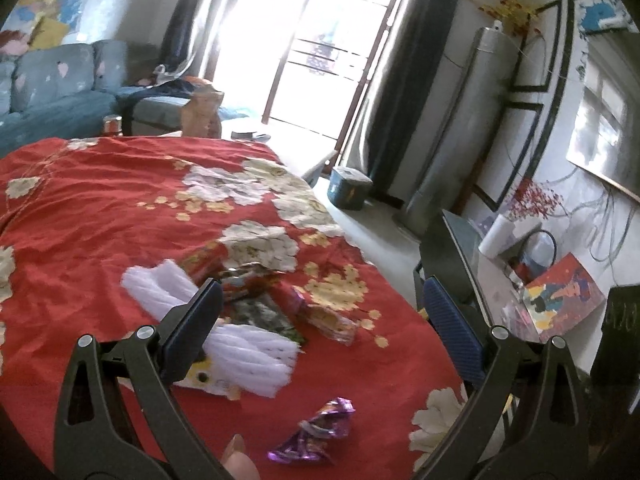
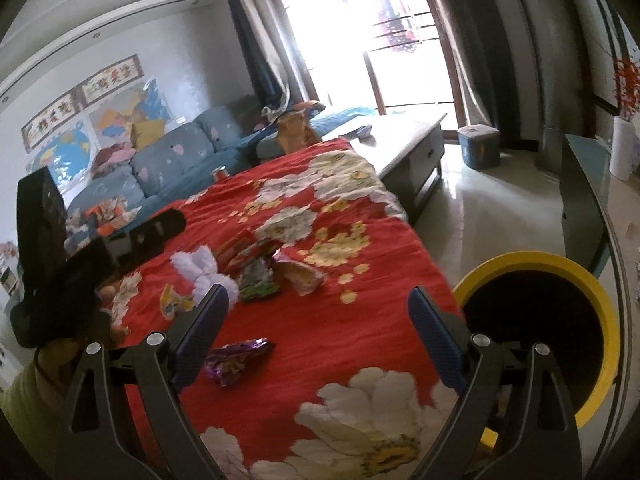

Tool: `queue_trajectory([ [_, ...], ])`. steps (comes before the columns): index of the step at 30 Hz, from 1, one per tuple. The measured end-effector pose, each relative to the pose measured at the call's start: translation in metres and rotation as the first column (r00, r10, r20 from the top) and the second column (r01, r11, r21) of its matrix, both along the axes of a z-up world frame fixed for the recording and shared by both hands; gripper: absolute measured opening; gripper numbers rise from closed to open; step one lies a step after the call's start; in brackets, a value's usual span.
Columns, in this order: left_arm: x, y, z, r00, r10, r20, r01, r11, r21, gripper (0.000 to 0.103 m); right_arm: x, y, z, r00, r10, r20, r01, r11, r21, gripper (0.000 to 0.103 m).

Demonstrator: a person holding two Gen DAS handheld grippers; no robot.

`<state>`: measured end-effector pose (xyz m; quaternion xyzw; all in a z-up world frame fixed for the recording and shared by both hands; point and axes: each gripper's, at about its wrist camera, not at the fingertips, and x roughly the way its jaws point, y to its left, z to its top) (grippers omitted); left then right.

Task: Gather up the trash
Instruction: 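Grasp the white foam net bundle with the left tool while the right tool grasps the purple wrapper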

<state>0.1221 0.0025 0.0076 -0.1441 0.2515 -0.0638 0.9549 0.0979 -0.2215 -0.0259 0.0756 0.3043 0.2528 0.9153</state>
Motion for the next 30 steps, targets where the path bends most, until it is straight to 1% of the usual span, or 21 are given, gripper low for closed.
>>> queue_trajectory([
  [10,-0.001,0.041,0.000,0.996,0.093,-0.005,-0.093,0.995,-0.036,0.092,-0.005,0.043,-0.010,0.995,0.095,-0.025,-0.096,0.994,-0.043,0.088],
  [18,-0.005,0.074,-0.006,0.987,0.159,-0.021,-0.160,0.985,-0.066,0.092,-0.004,0.067,-0.021,0.989,0.139,-0.050,-0.142,0.986,-0.082,0.088],
  [25,-0.002,0.101,-0.019,0.976,0.208,-0.067,-0.214,0.972,-0.100,0.092,0.006,0.084,-0.033,0.985,0.155,-0.075,-0.163,0.981,-0.109,0.088],
  [30,0.003,0.117,-0.036,0.970,0.216,-0.110,-0.230,0.963,-0.137,0.092,0.013,0.095,-0.043,0.982,0.164,-0.091,-0.175,0.976,-0.128,0.088],
])
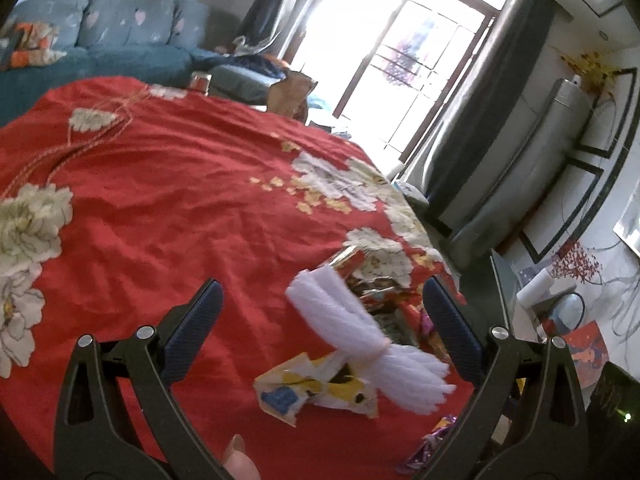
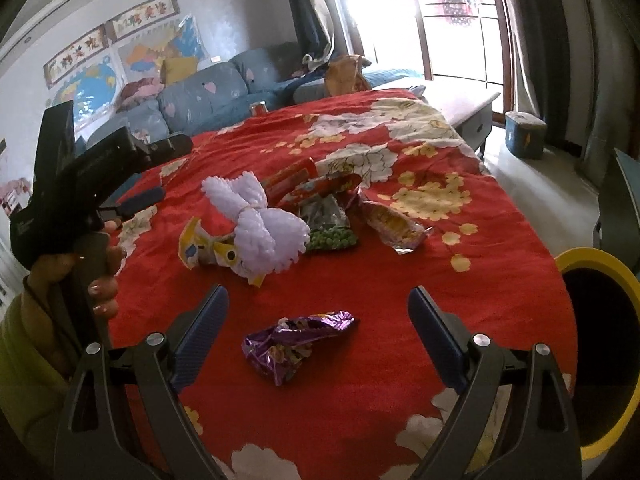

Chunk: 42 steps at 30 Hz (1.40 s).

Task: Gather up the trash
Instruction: 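Grasp the white foam net bundle with the left tool while the right tool grasps the purple wrapper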

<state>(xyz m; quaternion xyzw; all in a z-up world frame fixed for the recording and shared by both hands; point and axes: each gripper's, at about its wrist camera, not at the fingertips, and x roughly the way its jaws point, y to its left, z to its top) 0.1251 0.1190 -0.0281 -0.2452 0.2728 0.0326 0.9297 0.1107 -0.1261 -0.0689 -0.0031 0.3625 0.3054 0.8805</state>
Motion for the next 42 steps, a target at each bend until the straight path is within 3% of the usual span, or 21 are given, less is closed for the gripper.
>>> queue_trajectory([
  [9,0.017,0.009,-0.025,0.999,-0.038,-0.037,0.034,0.994,-0.108,0.090,0.003,0.018,-0.023,0.998,0.037,-0.050,-0.038,0.999,-0.022,0.088],
  [15,0.027,0.008,-0.033,0.997,-0.064,-0.047,0.057,0.988,-0.145,0.076,-0.009,0.028,-0.038,0.995,0.069,-0.069,-0.073,0.996,-0.045,0.068],
  [19,0.031,0.003,-0.038,0.995,-0.084,-0.057,0.075,0.986,-0.150,0.065,-0.014,0.028,-0.037,0.995,0.085,-0.059,-0.087,0.996,-0.036,0.047],
  [23,0.033,-0.001,-0.041,0.993,-0.098,-0.069,0.087,0.985,-0.146,0.053,-0.015,0.025,-0.037,0.994,0.088,-0.062,-0.090,0.996,-0.021,0.043],
  [27,0.031,-0.004,-0.042,0.992,-0.106,-0.074,0.096,0.986,-0.134,0.032,-0.017,0.024,-0.035,0.994,0.092,-0.054,-0.092,0.996,-0.015,0.041],
  [33,0.025,-0.007,-0.032,0.992,-0.119,-0.041,0.114,0.988,-0.109,0.014,-0.018,0.021,-0.032,0.995,0.090,-0.043,-0.090,0.996,-0.006,0.039],
  [42,0.015,-0.015,-0.013,0.990,-0.138,0.016,0.139,0.986,-0.090,0.011,-0.017,0.012,-0.026,0.997,0.069,-0.023,-0.069,0.998,0.016,0.039],
])
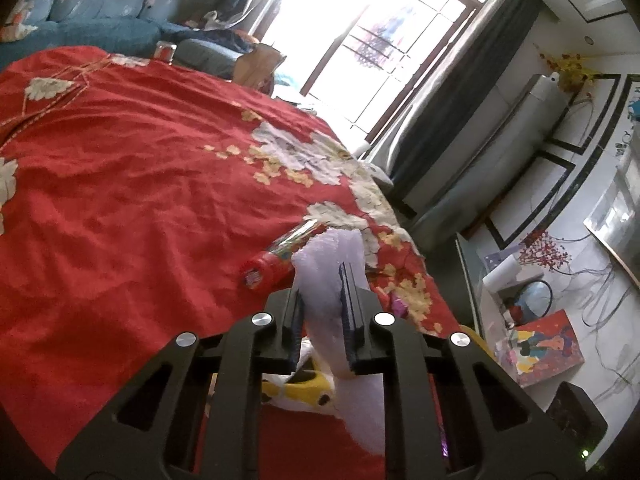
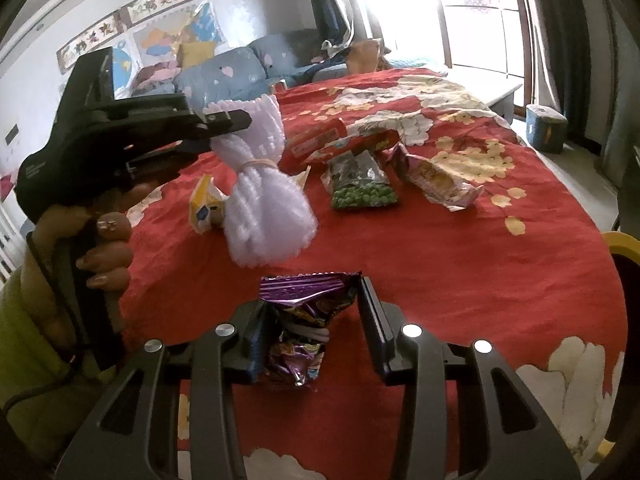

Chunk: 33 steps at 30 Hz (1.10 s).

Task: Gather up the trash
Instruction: 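Grasp the white foam net bundle with the left tool while the right tool grasps the purple wrapper, then carry the foam net and purple wrapper with both tools over the yellow-rimmed bin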

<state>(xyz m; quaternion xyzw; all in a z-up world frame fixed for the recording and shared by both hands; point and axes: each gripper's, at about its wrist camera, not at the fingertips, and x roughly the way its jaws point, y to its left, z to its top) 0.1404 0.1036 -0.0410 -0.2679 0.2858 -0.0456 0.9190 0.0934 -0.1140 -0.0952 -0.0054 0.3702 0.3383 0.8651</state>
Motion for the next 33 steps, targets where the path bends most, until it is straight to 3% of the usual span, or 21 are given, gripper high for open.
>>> queue_trajectory([
  [17,-0.015,-0.029,0.038,0.994,-0.049,0.095,0.043,0.997,0.064,0.011,0.000,-0.028,0.018,0.996,-0.080,0.049,0.078,0.996,0.044,0.039],
  [33,-0.021,-0.065,0.053,0.985,-0.117,0.128,0.103,0.988,0.118,0.010,0.009,-0.072,0.038,0.973,-0.211,0.089,0.203,0.975,0.090,0.039],
])
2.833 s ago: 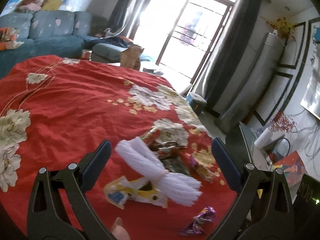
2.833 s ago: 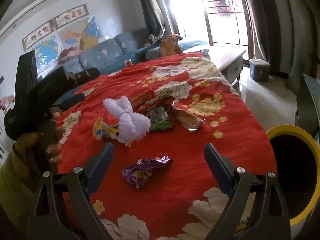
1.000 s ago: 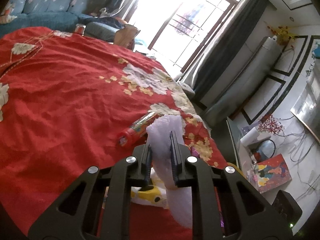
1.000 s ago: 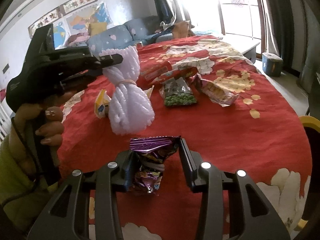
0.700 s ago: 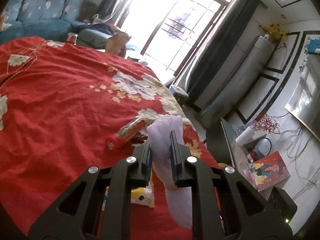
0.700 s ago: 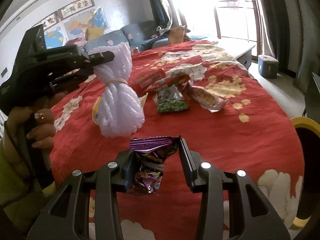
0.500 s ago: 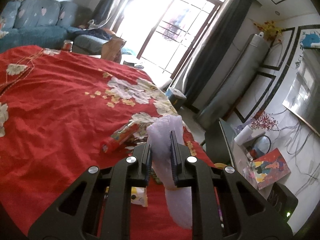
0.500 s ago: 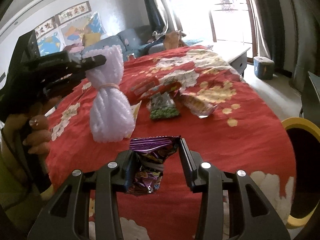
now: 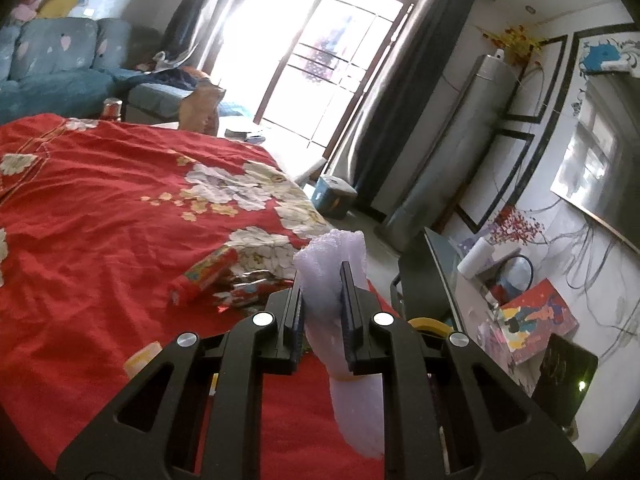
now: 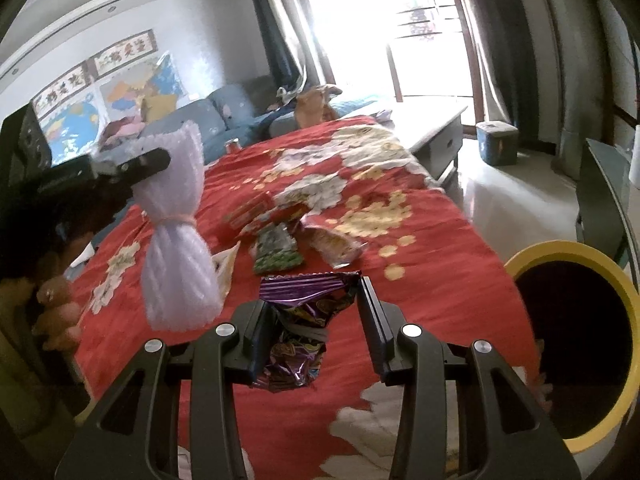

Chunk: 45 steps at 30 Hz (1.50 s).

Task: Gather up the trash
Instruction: 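Carry the foam net and purple wrapper with both tools over the yellow-rimmed bin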

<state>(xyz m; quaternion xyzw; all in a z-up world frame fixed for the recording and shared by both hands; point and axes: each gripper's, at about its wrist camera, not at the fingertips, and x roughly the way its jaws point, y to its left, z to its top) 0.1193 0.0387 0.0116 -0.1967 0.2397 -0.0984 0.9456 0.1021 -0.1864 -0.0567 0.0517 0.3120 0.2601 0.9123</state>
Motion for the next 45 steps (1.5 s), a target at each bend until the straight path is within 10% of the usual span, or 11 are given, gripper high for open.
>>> queue_trajectory([
  [45,0.001,-0.147,-0.006,0.966,-0.259,-0.014,0.257,0.950,0.177,0.010,0.035,-0.130,0.005,0.947,-0.322,0.000,0.322,0.944,0.066,0.039],
])
